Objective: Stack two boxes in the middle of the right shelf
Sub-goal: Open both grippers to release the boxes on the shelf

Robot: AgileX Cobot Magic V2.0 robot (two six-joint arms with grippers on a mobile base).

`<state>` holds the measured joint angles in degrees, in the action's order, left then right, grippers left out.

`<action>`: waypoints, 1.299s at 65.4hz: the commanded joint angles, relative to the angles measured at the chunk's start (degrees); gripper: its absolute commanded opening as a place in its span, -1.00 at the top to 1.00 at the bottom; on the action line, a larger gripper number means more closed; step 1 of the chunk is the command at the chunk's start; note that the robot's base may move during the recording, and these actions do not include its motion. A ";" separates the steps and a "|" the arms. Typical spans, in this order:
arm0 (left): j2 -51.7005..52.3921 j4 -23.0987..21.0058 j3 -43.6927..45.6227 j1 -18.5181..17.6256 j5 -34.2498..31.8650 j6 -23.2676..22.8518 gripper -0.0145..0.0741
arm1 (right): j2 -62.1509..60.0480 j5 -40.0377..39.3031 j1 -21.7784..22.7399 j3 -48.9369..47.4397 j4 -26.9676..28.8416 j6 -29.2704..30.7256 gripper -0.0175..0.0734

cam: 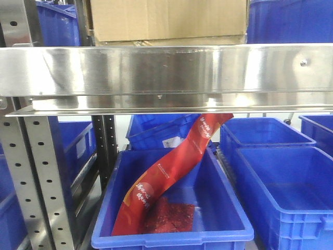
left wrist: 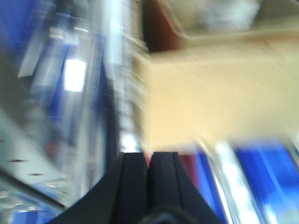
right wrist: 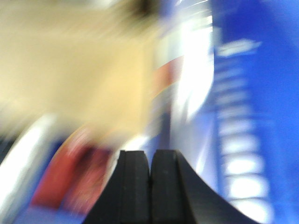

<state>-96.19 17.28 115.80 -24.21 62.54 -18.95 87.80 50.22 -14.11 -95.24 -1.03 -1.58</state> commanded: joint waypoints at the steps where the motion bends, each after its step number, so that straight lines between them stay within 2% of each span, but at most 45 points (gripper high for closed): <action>1: 3.28 -2.19 -3.41 -1.38 -3.58 3.01 0.92 | -2.00 -5.88 0.30 3.51 5.39 3.37 0.97; 8: 7.98 -3.49 -12.45 -1.78 -11.91 3.01 0.92 | -5.47 -15.39 0.30 11.12 8.40 3.37 0.97; 20: 16.82 -4.49 -31.40 -1.00 -26.53 1.27 0.92 | -13.28 -30.22 2.01 26.08 8.97 2.99 0.97; 27: 22.10 -5.91 -41.73 2.47 -34.65 -2.54 0.92 | -17.96 -37.48 5.03 33.18 9.46 -0.60 0.97; 33: 26.65 -7.83 -50.01 5.85 -41.72 -2.67 0.92 | -22.53 -42.05 8.32 39.31 9.61 -0.64 0.97; 43: 34.44 -7.93 -62.49 10.15 -50.73 -2.67 0.92 | -28.05 -44.95 11.76 48.56 9.61 -0.53 0.97; 50: 39.95 -7.93 -69.61 12.22 -52.55 -2.67 0.92 | -32.17 -49.83 12.34 55.84 9.61 -0.53 0.97; 58: 46.98 -6.38 -76.54 14.41 -52.83 -2.67 0.92 | -38.94 -50.84 12.34 62.36 9.48 -0.53 0.97; 67: 55.33 -2.66 -81.65 16.58 -52.50 -2.67 0.92 | -47.48 -46.52 12.34 65.85 9.22 -0.53 0.97; 75: 61.65 -2.37 -83.23 16.69 -50.63 -2.67 0.92 | -55.05 -40.93 12.34 65.85 9.22 -0.53 0.97; 85: 68.02 -2.37 -83.37 16.69 -50.53 -2.67 0.92 | -61.96 -41.32 12.34 65.85 9.22 -0.53 0.97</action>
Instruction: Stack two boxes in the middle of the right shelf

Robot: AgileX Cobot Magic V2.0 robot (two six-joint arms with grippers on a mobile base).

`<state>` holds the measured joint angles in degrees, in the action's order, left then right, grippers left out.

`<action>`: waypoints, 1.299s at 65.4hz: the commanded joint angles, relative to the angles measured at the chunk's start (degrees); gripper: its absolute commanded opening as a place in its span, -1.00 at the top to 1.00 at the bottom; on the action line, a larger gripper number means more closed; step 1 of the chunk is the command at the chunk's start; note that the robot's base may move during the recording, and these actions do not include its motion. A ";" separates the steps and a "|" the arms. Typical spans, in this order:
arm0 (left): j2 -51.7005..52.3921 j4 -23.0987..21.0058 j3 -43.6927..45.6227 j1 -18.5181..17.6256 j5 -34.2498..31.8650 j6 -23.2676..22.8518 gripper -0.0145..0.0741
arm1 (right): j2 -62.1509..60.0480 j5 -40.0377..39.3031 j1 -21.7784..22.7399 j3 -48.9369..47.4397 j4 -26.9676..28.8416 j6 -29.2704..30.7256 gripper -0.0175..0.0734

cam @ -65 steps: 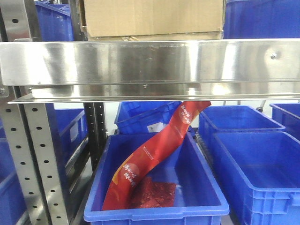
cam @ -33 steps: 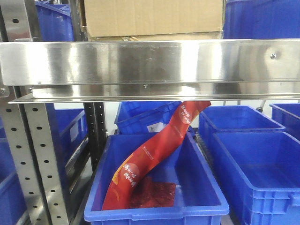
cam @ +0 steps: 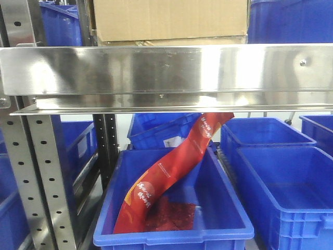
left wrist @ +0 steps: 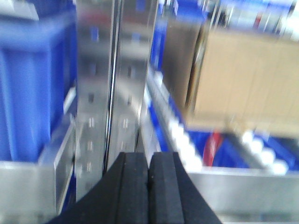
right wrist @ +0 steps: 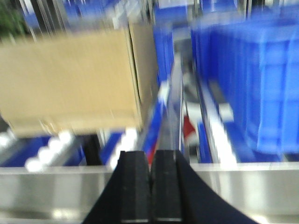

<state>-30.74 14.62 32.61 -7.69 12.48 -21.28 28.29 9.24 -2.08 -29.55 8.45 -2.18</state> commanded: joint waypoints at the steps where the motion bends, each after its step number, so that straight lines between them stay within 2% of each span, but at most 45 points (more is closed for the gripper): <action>1: 2.98 0.29 -0.17 0.17 -0.46 -0.34 0.92 | -3.17 -0.43 0.31 0.16 -0.26 0.07 0.97; 13: 6.65 0.29 -0.17 0.17 -0.57 -0.34 0.92 | -7.54 -1.08 0.31 0.16 -0.26 0.07 0.97; 31: 7.20 0.29 -0.17 0.17 -0.57 -0.34 0.92 | -8.00 -1.68 0.31 0.16 -0.26 0.07 0.97; 34: 7.20 0.29 -0.17 0.17 -0.57 -0.34 0.92 | -8.00 -3.59 0.31 0.85 -3.57 0.07 0.97; 38: 7.20 0.29 -0.17 0.17 -0.57 -0.34 0.92 | -8.21 -7.73 0.31 2.80 -9.50 0.07 0.97; 48: 7.20 0.29 -0.17 0.17 -0.57 -0.34 0.92 | -11.54 -14.51 0.31 11.72 -7.72 0.07 0.97; 70: 7.20 0.29 -0.17 0.17 -0.57 -0.34 0.92 | -22.49 -15.12 5.43 29.42 -7.72 0.07 0.97; 74: 7.20 0.29 -0.17 0.17 -0.57 -0.34 0.92 | -25.18 -15.25 5.43 29.55 -7.27 0.07 0.97; 76: 7.20 0.29 -0.17 0.17 -0.57 -0.34 0.92 | -26.51 -11.50 5.43 29.55 -6.97 0.07 0.97; 80: 7.18 0.29 -0.17 0.17 -0.67 -0.34 0.92 | -28.29 -8.78 5.67 29.55 -6.97 0.07 0.97; 85: 7.31 0.29 -0.17 0.17 -0.67 -0.34 0.92 | -28.29 -10.14 6.56 29.55 -6.97 0.07 0.97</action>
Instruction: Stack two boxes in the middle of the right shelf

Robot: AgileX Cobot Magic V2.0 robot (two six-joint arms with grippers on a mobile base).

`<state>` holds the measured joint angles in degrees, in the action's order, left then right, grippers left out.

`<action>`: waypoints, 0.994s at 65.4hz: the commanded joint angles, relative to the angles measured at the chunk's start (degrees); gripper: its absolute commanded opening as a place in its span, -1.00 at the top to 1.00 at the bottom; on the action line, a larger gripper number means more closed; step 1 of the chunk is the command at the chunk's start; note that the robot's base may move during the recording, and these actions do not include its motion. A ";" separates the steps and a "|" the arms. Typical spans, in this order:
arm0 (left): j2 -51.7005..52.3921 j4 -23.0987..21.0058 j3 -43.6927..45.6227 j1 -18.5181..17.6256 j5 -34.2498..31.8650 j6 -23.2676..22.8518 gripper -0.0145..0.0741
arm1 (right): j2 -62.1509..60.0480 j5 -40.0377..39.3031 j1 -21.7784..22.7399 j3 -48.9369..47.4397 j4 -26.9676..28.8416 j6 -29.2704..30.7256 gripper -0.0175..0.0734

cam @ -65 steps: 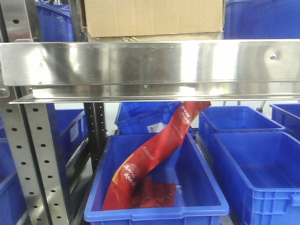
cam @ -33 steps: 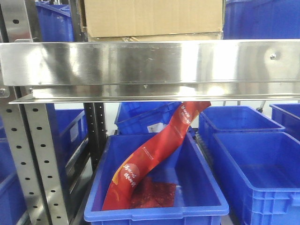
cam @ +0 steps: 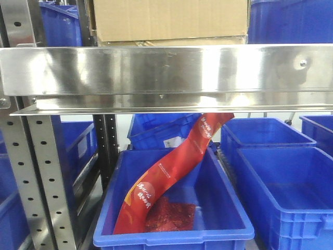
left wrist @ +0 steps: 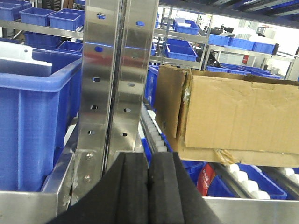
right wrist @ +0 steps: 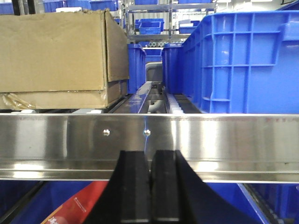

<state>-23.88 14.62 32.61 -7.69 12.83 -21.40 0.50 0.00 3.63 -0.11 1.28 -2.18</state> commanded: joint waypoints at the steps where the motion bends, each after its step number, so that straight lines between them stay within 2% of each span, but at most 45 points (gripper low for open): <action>1: 0.57 0.29 -0.17 0.17 -1.02 -0.21 0.92 | -0.50 -0.91 1.16 0.11 0.19 0.07 0.97; 65: 0.73 0.29 -0.39 0.17 -1.02 -0.21 0.92 | -0.50 -0.91 1.67 0.11 0.19 0.07 0.97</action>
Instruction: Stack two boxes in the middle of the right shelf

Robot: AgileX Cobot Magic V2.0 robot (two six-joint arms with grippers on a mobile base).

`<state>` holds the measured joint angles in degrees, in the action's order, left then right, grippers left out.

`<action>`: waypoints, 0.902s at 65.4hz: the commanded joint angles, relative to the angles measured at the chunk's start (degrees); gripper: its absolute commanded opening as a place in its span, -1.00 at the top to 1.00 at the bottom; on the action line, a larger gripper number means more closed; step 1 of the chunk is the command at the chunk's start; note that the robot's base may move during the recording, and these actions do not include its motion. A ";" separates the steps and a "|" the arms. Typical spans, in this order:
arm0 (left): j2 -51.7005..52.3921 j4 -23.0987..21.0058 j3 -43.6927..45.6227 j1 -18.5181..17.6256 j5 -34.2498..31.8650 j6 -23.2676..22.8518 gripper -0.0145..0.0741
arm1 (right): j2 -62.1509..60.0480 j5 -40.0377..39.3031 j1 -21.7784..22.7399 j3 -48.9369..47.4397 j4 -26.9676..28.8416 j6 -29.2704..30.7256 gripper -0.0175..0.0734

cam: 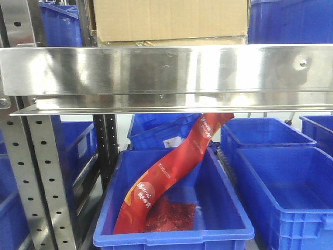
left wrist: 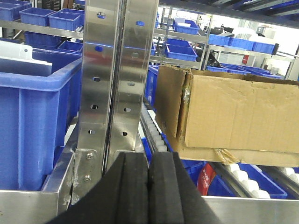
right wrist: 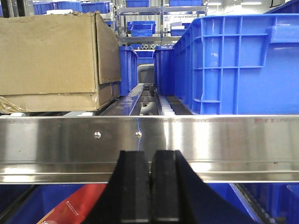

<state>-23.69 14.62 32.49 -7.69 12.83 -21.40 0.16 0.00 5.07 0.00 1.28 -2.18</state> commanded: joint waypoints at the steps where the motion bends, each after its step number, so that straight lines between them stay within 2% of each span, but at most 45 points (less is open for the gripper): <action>1: 0.53 0.29 -0.42 0.17 -1.16 -0.21 0.92 | -0.16 -0.91 0.23 0.00 0.19 0.07 0.97; 5: 1.46 -0.75 -1.61 0.48 -2.29 -0.08 0.92 | -0.16 -0.91 0.23 0.00 0.19 0.07 0.97; 8: 2.58 -1.00 -2.93 1.72 -2.61 3.63 0.92 | -0.16 -0.91 0.23 0.00 0.19 0.07 0.97; 11: 3.90 -3.24 -4.56 3.02 -2.60 8.05 0.92 | -0.16 -0.91 0.23 0.00 0.19 0.07 0.97; 14: 5.93 -8.04 -7.57 4.42 -4.15 16.14 0.92 | -0.16 -0.91 0.23 0.00 0.19 0.07 0.97; 16: 7.79 -12.96 -9.82 5.40 -5.56 24.56 0.92 | -0.16 -0.91 0.23 0.00 0.19 0.07 0.97; 18: 9.37 -16.24 -12.20 6.20 -6.75 28.93 0.92 | -0.16 -0.91 0.23 0.00 0.19 0.07 0.97; 19: 10.01 -17.00 -13.60 6.51 -7.03 29.58 0.92 | -0.16 -0.91 0.23 0.00 0.19 0.07 0.97; 24: 13.43 -17.57 -18.06 7.77 -7.68 29.45 0.92 | -0.16 -0.91 0.23 0.00 0.19 0.07 0.97; 28: 15.94 -17.05 -22.11 8.06 -7.81 27.46 0.92 | -0.16 -0.91 0.23 0.00 0.19 0.07 0.97; 35: 20.36 -12.72 -27.95 7.96 -7.92 21.40 0.92 | -0.16 -0.91 0.23 0.00 0.19 0.07 0.97; 41: 23.69 -12.60 -32.40 7.96 -8.80 21.40 0.92 | -0.16 -0.91 0.23 0.00 0.19 0.07 0.97; 44: 23.69 -12.86 -32.49 7.96 -10.49 20.91 0.92 | -0.16 -0.91 0.23 0.00 0.19 0.07 0.97; 47: 23.69 -13.02 -32.49 7.96 -8.17 20.14 0.92 | -0.16 -0.91 0.23 0.00 0.19 0.07 0.97; 59: 23.69 -13.02 -32.49 7.96 -9.31 18.93 0.92 | -0.16 -0.91 0.23 0.00 0.19 0.07 0.97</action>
<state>-0.27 1.55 -0.04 0.12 5.19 -1.12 0.16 0.00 5.07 0.00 1.28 -2.18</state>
